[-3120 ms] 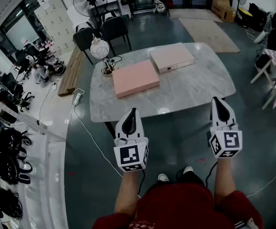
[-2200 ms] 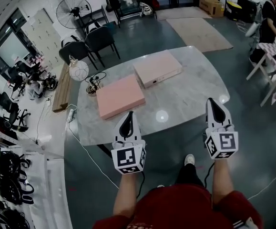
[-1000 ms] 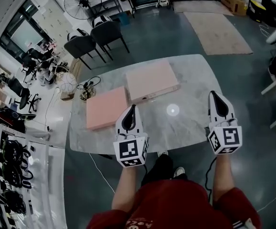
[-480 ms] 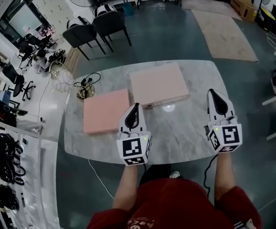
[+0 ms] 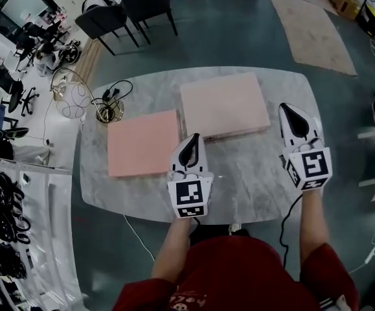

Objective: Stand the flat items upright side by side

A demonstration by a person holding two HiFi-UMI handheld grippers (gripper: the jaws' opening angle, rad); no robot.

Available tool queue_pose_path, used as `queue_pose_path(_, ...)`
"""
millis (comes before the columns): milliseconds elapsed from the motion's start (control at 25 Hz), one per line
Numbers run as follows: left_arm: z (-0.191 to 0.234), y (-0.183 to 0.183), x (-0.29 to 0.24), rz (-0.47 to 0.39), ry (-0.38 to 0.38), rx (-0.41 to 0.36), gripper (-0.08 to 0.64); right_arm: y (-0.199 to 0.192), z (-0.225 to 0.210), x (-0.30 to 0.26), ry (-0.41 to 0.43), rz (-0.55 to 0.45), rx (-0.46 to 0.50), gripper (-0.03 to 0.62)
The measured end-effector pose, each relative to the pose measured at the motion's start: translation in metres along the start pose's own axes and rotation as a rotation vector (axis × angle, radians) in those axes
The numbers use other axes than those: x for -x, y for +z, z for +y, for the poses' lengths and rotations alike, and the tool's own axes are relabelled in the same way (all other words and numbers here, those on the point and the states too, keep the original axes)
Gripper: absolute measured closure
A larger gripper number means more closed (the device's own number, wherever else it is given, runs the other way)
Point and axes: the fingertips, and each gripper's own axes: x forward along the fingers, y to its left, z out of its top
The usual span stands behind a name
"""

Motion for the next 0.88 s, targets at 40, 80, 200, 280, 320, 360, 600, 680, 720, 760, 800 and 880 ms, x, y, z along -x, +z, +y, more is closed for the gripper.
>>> queue_pose_path(40,0.001,-0.006,-0.006,0.015,-0.004,0.001,0.554,-0.004,0.001,-0.011,0.017,0.017,0.017,0.595)
queue_pose_path(80,0.002,-0.013,-0.013,0.031,-0.008,0.001,0.554,-0.008,0.003,-0.024,0.036,0.033,0.035,0.595)
queue_pose_path(200,0.002,-0.032,-0.031,0.079,-0.020,-0.005,0.554,-0.021,0.010,-0.060,0.105,0.082,0.088,0.595)
queue_pose_path(280,0.001,-0.044,-0.042,0.110,-0.032,0.002,0.555,-0.030,0.016,-0.084,0.153,0.114,0.122,0.595)
queue_pose_path(320,0.001,-0.051,-0.048,0.125,-0.038,0.004,0.555,-0.035,0.019,-0.096,0.177,0.130,0.140,0.595)
queue_pose_path(360,0.001,-0.057,-0.053,0.140,-0.043,0.005,0.555,-0.041,0.022,-0.108,0.202,0.148,0.158,0.595)
queue_pose_path(600,0.002,-0.096,-0.080,0.228,-0.064,0.031,0.554,-0.083,0.038,-0.169,0.385,0.274,0.262,0.594)
queue_pose_path(680,0.001,-0.111,-0.089,0.248,-0.081,0.045,0.554,-0.096,0.040,-0.188,0.445,0.321,0.297,0.586)
queue_pose_path(720,0.000,-0.118,-0.093,0.258,-0.089,0.055,0.555,-0.103,0.041,-0.198,0.475,0.344,0.314,0.570)
queue_pose_path(760,0.001,-0.124,-0.095,0.270,-0.093,0.065,0.554,-0.110,0.043,-0.208,0.504,0.366,0.330,0.562)
queue_pose_path(800,0.002,-0.130,-0.098,0.281,-0.096,0.074,0.555,-0.117,0.045,-0.218,0.534,0.389,0.344,0.550)
queue_pose_path(880,0.005,-0.138,-0.103,0.300,-0.099,0.085,0.554,-0.131,0.049,-0.236,0.603,0.443,0.360,0.522)
